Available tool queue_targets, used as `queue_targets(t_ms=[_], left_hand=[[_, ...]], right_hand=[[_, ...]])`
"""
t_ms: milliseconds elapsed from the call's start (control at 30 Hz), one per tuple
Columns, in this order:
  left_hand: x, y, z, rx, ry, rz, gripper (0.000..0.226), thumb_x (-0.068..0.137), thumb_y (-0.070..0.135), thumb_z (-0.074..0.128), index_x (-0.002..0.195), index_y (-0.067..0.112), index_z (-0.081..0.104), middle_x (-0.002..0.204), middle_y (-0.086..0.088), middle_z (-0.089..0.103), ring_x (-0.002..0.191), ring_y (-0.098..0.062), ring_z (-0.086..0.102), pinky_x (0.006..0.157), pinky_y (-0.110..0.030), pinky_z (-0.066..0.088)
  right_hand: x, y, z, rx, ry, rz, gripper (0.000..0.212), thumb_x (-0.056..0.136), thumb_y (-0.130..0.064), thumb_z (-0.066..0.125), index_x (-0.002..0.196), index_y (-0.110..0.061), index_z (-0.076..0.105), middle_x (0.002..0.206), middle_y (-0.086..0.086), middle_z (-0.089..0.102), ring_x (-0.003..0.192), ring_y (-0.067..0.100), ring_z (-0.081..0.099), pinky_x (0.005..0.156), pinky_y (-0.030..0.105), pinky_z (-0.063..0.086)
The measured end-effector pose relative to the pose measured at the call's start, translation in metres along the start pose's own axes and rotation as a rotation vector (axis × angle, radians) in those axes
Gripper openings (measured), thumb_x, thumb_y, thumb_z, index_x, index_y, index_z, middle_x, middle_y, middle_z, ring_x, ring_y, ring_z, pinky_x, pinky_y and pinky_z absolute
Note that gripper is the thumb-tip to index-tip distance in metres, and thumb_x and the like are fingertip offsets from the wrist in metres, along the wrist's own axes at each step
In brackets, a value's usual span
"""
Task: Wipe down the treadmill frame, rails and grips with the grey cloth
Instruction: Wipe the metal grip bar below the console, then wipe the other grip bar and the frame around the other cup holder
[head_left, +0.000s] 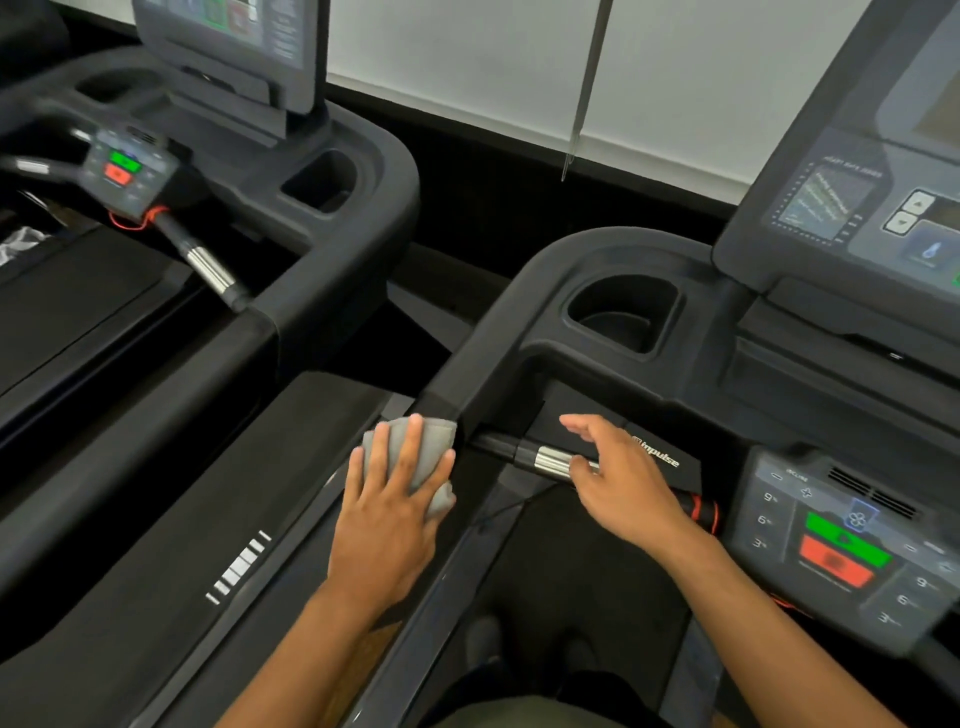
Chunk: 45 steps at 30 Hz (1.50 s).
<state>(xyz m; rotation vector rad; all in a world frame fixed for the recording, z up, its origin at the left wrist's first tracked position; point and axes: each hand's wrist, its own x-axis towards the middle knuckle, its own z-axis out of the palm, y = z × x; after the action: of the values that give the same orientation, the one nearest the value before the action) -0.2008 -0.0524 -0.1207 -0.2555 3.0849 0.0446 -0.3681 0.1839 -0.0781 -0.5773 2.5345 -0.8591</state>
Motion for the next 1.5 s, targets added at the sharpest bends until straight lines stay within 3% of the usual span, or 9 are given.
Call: queue_targets(t_ms=[200,400,700,900,1067,1167,1300,1400,1500], left_hand=[[0.104,0.023,-0.004,0.053,0.022,0.054,0.061,0.105,0.045,0.04,0.164,0.031,0.031,0.176,-0.014,0.008,0.158,-0.049,0.013,0.124,-0.063,0.021],[0.164,0.05,-0.014,0.017,0.007,-0.023,0.073,0.102,0.039,0.05,0.167,0.023,0.02,0.175,-0.01,0.009,0.158,-0.046,0.013,0.126,-0.061,0.017],[-0.006,0.026,-0.001,-0.054,0.098,-0.196,0.078,0.096,0.02,0.051,0.167,0.016,0.021,0.177,-0.011,0.008,0.163,-0.033,0.003,0.128,-0.055,0.019],[-0.144,0.006,0.013,-0.049,0.163,-0.532,0.069,0.095,0.012,0.055,0.162,0.012,0.038,0.171,-0.014,0.031,0.159,-0.035,0.027,0.126,-0.057,0.03],[-0.235,-0.014,0.02,0.002,0.129,-0.882,0.066,0.084,0.01,0.063,0.149,0.002,0.054,0.14,-0.028,0.059,0.131,-0.049,0.053,0.112,-0.068,0.035],[-0.239,-0.007,0.023,-0.015,0.117,-1.02,0.06,0.09,0.015,0.054,0.146,-0.007,0.052,0.137,-0.038,0.055,0.13,-0.058,0.046,0.113,-0.073,0.026],[-0.179,0.026,0.018,-0.248,0.208,-1.125,0.058,0.102,0.019,0.043,0.154,-0.005,0.04,0.157,-0.042,0.034,0.149,-0.061,0.023,0.125,-0.067,0.008],[-0.124,0.056,0.018,-0.279,0.226,-0.982,0.057,0.108,0.022,0.039,0.159,-0.002,0.034,0.165,-0.038,0.022,0.154,-0.059,0.013,0.126,-0.067,0.003],[-0.07,0.084,0.017,-0.257,0.12,-0.847,0.058,0.11,0.025,0.037,0.163,0.002,0.028,0.169,-0.035,0.015,0.155,-0.06,0.006,0.125,-0.068,0.002]], right_hand=[[-0.013,0.01,-0.006,-0.006,0.02,0.034,0.048,0.1,-0.017,0.055,0.146,-0.029,0.05,0.146,-0.011,0.055,0.138,0.01,0.048,0.113,0.028,0.038],[-0.024,0.004,0.001,-0.064,0.005,-0.016,0.045,0.099,-0.018,0.058,0.143,-0.029,0.052,0.139,-0.011,0.058,0.132,0.011,0.052,0.107,0.028,0.042],[-0.029,-0.02,0.035,-0.073,-0.162,-0.17,0.045,0.1,-0.026,0.058,0.143,-0.036,0.051,0.146,-0.015,0.054,0.139,0.005,0.047,0.112,0.039,0.047],[-0.051,-0.025,0.038,-0.114,-0.243,-0.277,0.041,0.101,-0.026,0.055,0.142,-0.035,0.052,0.142,-0.014,0.055,0.135,0.006,0.047,0.111,0.037,0.045],[-0.091,0.001,0.027,-0.106,-0.278,-0.306,0.038,0.103,-0.025,0.055,0.139,-0.034,0.054,0.13,-0.022,0.053,0.127,0.004,0.05,0.107,0.03,0.046],[-0.124,0.032,0.014,-0.089,-0.298,-0.303,0.037,0.101,-0.025,0.057,0.137,-0.034,0.058,0.131,-0.023,0.056,0.128,-0.001,0.051,0.104,0.027,0.048],[-0.168,0.082,-0.009,-0.066,-0.234,-0.235,0.035,0.099,-0.023,0.058,0.132,-0.034,0.063,0.13,-0.019,0.063,0.123,0.001,0.057,0.092,0.019,0.046],[-0.197,0.114,-0.032,-0.031,-0.174,-0.133,0.033,0.099,-0.023,0.058,0.13,-0.034,0.064,0.126,-0.022,0.063,0.119,-0.002,0.059,0.092,0.02,0.049],[-0.222,0.143,-0.051,0.015,-0.082,-0.047,0.033,0.096,-0.023,0.058,0.127,-0.035,0.065,0.125,-0.022,0.067,0.11,-0.002,0.063,0.095,0.027,0.053]])
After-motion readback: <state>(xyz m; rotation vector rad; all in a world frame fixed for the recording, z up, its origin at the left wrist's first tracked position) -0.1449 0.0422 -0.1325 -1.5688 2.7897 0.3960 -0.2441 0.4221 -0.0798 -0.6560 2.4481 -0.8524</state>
